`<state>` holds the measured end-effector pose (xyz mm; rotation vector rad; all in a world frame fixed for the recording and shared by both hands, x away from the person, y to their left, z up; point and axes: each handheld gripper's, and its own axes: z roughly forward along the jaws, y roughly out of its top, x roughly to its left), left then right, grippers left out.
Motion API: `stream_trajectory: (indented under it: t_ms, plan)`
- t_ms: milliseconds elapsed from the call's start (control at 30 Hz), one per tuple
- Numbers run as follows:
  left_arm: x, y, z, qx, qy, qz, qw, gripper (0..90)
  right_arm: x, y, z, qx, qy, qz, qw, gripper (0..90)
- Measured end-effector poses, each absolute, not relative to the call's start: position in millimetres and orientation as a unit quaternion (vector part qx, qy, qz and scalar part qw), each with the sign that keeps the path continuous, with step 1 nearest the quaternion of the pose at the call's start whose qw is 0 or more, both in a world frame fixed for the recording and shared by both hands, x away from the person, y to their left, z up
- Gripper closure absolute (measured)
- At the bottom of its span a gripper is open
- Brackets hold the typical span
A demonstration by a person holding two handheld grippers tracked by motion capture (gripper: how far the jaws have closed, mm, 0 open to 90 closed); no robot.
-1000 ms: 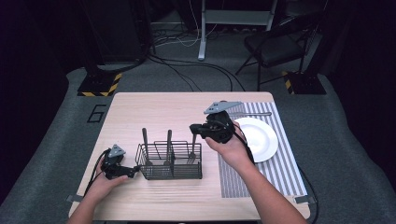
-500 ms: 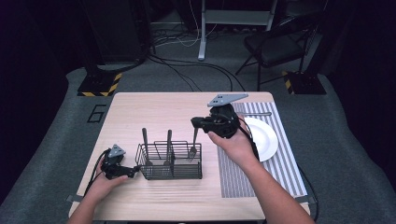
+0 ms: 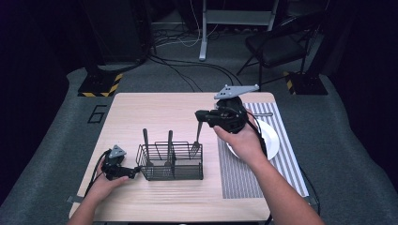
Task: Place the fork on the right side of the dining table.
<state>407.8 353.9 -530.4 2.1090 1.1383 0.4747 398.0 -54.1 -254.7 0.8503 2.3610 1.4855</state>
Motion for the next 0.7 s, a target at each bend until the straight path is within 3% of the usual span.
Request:
stream_trajectory:
  t_ms: [700]
  plan:
    - [407.8,353.8,-530.3,0.811,0.438,0.182,0.342,0.3,389.8,-84.5,-231.0,0.307,0.789,0.514,0.137,86.7]
